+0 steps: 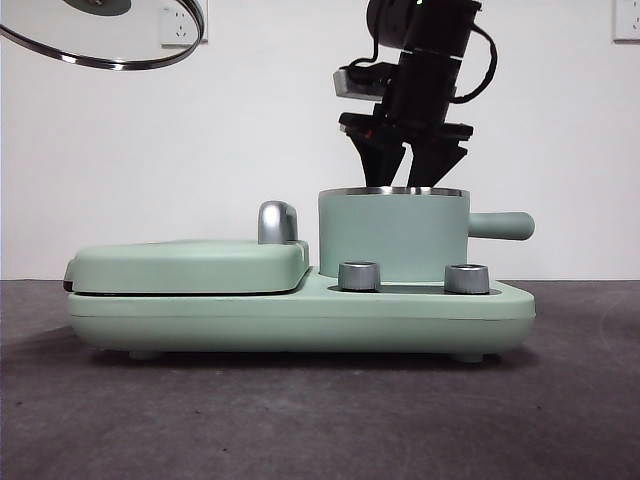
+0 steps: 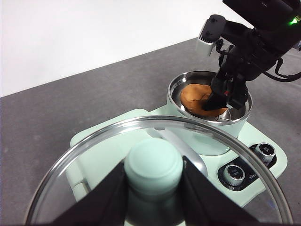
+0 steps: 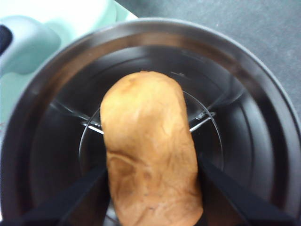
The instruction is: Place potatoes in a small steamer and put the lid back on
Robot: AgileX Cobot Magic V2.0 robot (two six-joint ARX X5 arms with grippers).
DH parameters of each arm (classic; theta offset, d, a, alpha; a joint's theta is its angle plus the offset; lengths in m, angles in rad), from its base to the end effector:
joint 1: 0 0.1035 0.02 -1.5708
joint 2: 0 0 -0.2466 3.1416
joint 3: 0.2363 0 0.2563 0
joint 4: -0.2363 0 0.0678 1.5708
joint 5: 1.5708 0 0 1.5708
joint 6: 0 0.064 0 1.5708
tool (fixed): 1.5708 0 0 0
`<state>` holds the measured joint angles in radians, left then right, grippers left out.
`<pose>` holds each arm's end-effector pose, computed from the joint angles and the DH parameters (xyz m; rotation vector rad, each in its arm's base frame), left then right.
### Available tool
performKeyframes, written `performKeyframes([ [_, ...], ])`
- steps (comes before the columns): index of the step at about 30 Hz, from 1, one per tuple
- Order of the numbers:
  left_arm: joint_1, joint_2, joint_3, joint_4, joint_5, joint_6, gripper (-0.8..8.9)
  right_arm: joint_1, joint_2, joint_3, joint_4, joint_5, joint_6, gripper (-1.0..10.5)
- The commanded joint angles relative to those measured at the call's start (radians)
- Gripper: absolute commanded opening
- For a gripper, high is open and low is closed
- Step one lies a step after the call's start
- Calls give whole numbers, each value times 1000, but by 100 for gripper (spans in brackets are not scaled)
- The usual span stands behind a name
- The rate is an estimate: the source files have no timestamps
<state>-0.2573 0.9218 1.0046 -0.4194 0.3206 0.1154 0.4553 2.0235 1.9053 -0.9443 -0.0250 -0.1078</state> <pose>0.2228 -0.0795 0.3379 0.1003 0.3077 -0.5914 0.4003 0.1978 0.2403 -0.3248 1.0250 0.4909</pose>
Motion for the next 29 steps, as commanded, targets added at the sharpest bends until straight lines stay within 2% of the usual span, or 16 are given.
performKeyframes([
  [1, -3, -3, 17, 31, 9, -1, 15, 4, 25, 27, 9, -2, -8, 235],
  [5, -3, -3, 17, 31, 9, -2, 15, 0, 43, 27, 8, -1, -8, 329],
  [10, -3, -3, 17, 30, 9, -2, 15, 2, 0, 35, 50, -1, -13, 339],
  [17, -3, -3, 17, 31, 10, -4, 15, 7, -333, 19, -45, -2, -12, 339],
  [29, -20, -3, 17, 34, 21, -4, 15, 7, -945, -525, 53, 0, 8, 338],
])
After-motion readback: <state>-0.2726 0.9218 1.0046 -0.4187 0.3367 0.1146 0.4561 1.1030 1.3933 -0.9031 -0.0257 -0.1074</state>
